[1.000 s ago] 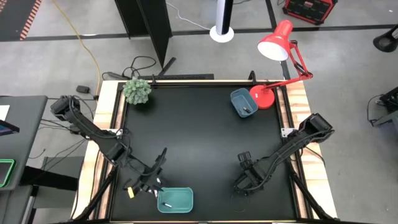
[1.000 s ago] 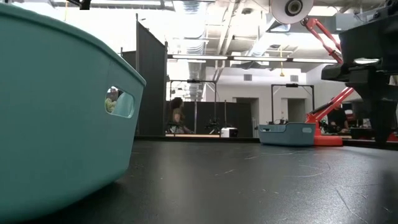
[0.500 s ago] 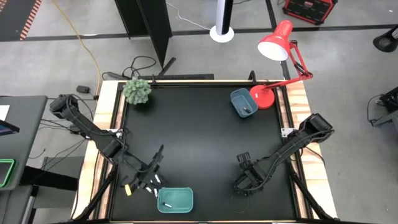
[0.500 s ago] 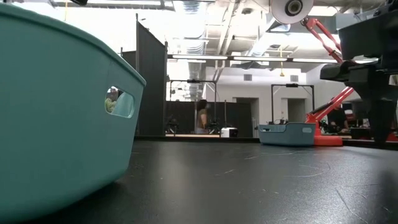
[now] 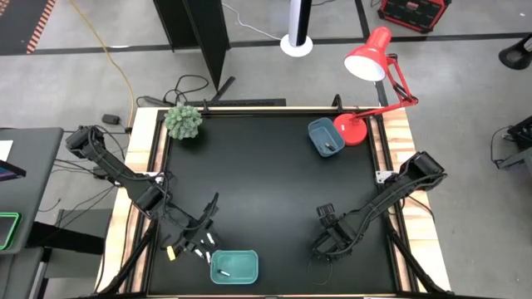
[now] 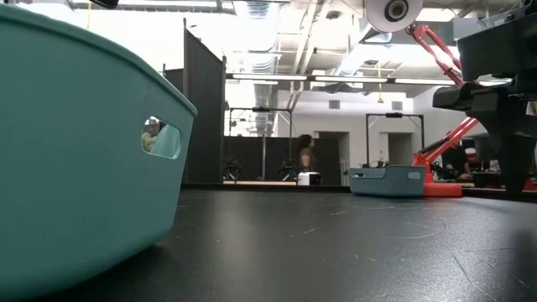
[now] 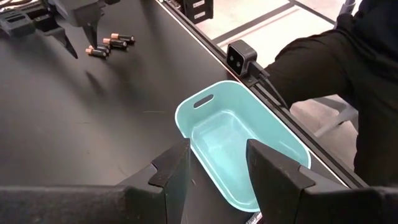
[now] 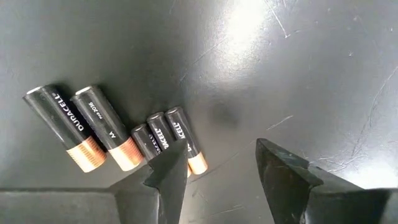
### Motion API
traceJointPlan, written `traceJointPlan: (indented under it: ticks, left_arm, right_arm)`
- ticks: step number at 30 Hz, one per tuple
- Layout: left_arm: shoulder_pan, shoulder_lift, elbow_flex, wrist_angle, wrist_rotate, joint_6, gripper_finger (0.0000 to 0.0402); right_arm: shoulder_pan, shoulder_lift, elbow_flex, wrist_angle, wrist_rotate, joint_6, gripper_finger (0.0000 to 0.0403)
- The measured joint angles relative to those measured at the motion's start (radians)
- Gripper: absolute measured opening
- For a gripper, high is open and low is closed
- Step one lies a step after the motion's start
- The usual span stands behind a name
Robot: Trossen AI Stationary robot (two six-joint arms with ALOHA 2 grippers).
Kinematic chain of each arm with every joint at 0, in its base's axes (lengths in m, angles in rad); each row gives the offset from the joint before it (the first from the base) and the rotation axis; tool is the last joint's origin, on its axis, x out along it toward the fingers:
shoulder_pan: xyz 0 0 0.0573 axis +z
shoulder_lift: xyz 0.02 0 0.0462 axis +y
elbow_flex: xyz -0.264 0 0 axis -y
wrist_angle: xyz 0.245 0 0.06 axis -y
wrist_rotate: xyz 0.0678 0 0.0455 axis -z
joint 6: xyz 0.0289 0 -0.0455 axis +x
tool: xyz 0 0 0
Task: Sort batteries
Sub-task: Put the black battery into the blue bin
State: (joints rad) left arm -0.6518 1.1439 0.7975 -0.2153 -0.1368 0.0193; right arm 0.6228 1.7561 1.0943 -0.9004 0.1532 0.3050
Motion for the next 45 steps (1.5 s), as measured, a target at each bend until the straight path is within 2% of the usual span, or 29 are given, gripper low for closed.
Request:
traceJointPlan:
  ticks: [9,16,25,45]
  left_arm:
    - [0.000,0.000,0.000,-0.007,-0.003,0.000,0.0152]
    - [0.000,0.000,0.000,-0.006,-0.003,0.010,0.0152]
    - [0.000,0.000,0.000,-0.005,-0.003,0.002,0.0152]
    - [0.000,0.000,0.000,-0.004,-0.003,0.016,0.0152]
  right_arm:
    - [-0.001,0.000,0.001,0.007,0.006,0.009,0.0203]
    - [-0.028,-0.002,0.065,0.013,0.077,0.029,0.0206]
    - [-0.019,-0.003,0.027,-0.023,0.017,0.042,0.0230]
    - [0.018,0.000,0.027,-0.046,0.009,0.044,0.0231]
